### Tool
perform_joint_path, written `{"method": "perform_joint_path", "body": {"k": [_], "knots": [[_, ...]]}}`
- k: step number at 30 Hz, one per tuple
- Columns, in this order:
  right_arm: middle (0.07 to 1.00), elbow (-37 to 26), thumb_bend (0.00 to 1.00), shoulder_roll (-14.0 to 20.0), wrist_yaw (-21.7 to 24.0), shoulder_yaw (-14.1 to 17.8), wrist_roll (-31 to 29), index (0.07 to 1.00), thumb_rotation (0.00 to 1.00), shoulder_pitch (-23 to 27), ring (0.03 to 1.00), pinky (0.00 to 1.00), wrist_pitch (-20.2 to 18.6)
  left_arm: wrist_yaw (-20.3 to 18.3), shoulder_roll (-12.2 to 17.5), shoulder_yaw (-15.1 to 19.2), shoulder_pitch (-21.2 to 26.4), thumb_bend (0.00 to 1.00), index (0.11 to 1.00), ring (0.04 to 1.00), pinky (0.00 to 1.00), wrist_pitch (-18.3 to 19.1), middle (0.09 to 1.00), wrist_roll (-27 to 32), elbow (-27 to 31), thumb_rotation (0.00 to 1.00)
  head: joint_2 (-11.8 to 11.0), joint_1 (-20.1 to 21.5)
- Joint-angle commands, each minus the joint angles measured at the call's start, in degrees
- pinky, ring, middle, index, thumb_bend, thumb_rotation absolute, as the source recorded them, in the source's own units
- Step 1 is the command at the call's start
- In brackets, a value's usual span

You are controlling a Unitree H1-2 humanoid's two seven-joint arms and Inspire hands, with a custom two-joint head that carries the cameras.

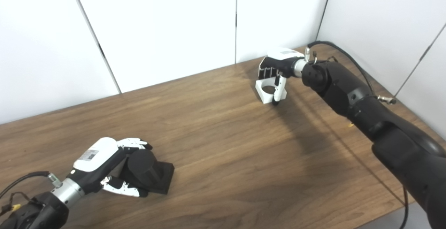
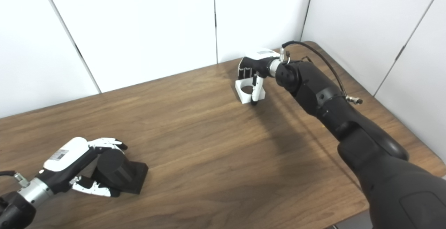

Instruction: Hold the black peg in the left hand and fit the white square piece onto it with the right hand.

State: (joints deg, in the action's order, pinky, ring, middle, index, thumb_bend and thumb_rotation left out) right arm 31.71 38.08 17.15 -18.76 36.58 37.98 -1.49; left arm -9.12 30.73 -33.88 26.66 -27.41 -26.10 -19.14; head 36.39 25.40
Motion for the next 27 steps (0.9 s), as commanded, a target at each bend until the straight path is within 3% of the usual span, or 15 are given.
{"method": "perform_joint_path", "body": {"k": [1, 4, 9, 13, 19, 27], "knots": [[0.503, -0.87, 0.53, 0.94, -0.81, 0.36, 0.1, 0.476, 0.0, 0.3, 0.486, 0.44, 0.73, -5.37, 0.85, -1.85, -2.76, 0.52, 0.49, 0.841, 0.72, 0.57, 0.792, -2.36, -1.24, 0.05, 0.07, 0.08], [0.456, -1.46, 0.53, 0.84, -1.41, 0.5, 0.2, 0.496, 0.0, 0.05, 0.433, 0.37, 0.58, -5.67, 0.85, -1.72, -2.74, 0.52, 0.49, 0.843, 0.72, 0.61, 0.793, -2.45, -1.21, 0.05, 0.12, 0.06], [0.495, -2.99, 0.52, 0.88, -1.67, 0.69, 0.47, 0.487, 0.0, -0.12, 0.435, 0.41, 0.39, -6.35, 0.74, -1.47, -2.76, 0.52, 0.49, 0.844, 0.72, 0.8, 0.793, -2.52, -0.94, 0.06, 0.12, 0.06], [0.496, -4.46, 0.52, 0.89, -1.64, 1.25, 0.1, 0.489, 0.0, 0.05, 0.428, 0.41, 0.27, -6.68, 0.5, -1.23, -2.69, 0.52, 0.49, 0.845, 0.73, 0.93, 0.794, -2.64, -0.87, 0.05, 0.9, -2.25], [0.497, -11.52, 0.52, 0.96, 1.86, 2.18, -1.34, 0.489, 0.0, 0.32, 0.436, 0.45, -0.7, -7.05, -0.09, -0.99, -2.45, 0.52, 0.491, 0.842, 0.72, 1.24, 0.792, -3.22, -0.99, 0.06, 1.27, -4.17], [0.487, -16.46, 0.52, 0.16, 4.32, 2.67, -2.32, 0.503, 0.0, 1.17, 0.428, 0.43, -0.67, -7.29, -1.24, -0.62, -2.31, 0.52, 0.491, 0.846, 0.71, 1.43, 0.795, -4.18, -1.24, 0.06, 2.15, -8.98]]}}
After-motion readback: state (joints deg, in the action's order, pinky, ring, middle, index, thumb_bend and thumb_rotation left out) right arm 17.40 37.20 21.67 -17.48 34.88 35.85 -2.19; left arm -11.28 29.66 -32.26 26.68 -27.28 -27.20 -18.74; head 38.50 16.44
